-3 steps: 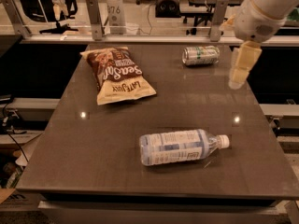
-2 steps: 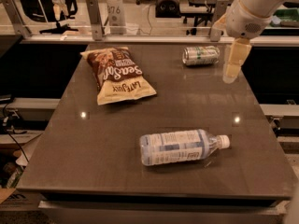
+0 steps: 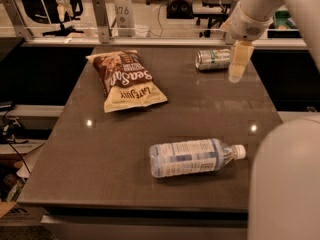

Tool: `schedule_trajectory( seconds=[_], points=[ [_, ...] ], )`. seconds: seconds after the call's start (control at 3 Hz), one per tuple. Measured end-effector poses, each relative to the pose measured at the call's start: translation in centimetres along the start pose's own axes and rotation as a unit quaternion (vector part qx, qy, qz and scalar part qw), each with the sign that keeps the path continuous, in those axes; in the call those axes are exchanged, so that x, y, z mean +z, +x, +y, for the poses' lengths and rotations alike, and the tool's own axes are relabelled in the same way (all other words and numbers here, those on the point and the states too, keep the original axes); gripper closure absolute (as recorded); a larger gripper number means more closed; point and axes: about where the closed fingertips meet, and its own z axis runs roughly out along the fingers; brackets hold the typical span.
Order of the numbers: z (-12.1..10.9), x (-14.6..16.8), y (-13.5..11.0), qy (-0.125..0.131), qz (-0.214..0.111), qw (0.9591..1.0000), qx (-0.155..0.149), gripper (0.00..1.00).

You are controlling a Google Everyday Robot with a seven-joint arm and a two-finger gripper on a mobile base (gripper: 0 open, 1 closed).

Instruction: Place 7up can upright

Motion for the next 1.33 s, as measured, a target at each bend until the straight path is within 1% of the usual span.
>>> schedule_trajectory(
  seconds=[0.33,0.67,1.0,1.33],
  points=[
    [-1.8,2.1,0.6,-0.005,0.012,0.9999,-0.006,0.00],
    [-3.2,4.1,1.6,-0.009,0.030,0.9995,-0.006,0.00],
    [-4.1,6.0,2.7,-0.013,0.044,0.9990,-0.003,0.00],
    [-4.6,7.1,3.1,-0.013,0.047,0.9988,-0.003,0.00]
  ],
)
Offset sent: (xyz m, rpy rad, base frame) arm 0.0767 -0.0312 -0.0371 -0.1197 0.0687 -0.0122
